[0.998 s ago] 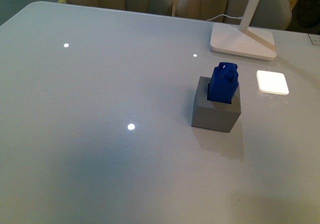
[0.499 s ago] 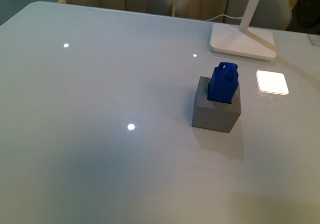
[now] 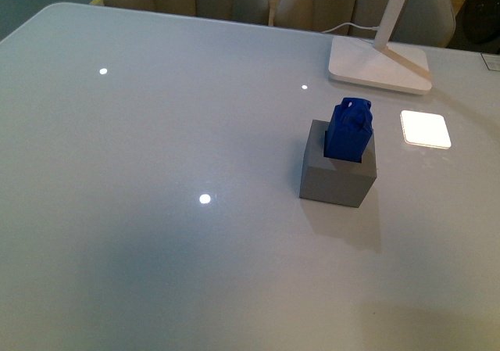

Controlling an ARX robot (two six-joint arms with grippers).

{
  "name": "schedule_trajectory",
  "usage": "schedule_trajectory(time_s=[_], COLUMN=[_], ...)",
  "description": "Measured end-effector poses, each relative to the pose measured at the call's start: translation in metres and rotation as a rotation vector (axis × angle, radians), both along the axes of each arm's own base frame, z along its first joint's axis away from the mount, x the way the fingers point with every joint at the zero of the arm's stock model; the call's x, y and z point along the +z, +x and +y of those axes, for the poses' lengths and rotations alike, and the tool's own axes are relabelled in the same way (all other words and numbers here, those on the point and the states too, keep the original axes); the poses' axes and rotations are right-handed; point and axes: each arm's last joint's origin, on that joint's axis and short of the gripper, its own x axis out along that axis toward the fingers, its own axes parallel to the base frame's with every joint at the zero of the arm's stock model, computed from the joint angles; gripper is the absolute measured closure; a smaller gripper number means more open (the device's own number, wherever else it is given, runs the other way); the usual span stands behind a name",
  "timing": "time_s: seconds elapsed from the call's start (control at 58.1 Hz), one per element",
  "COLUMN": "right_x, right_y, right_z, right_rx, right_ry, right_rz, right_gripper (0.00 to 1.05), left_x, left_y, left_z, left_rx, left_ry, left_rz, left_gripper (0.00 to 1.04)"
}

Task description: Insert blue part into gray base

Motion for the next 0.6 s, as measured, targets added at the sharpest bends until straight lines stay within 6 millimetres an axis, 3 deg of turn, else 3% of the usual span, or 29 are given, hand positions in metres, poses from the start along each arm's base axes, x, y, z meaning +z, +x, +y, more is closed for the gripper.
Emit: schedule_trajectory(time_s=[0.602], right_x=[-0.003], right_y=[-0.015], right_z=[0.0], right_rx=[0.0], right_ry=[-0.001], right_rz=[0.005], right_gripper=[1.02], left_x=[0.0], left_y=[0.0], left_z=[0.0], left_rx=[0.0], left_ry=[0.0], left_rz=[0.0], left_gripper=[0.07])
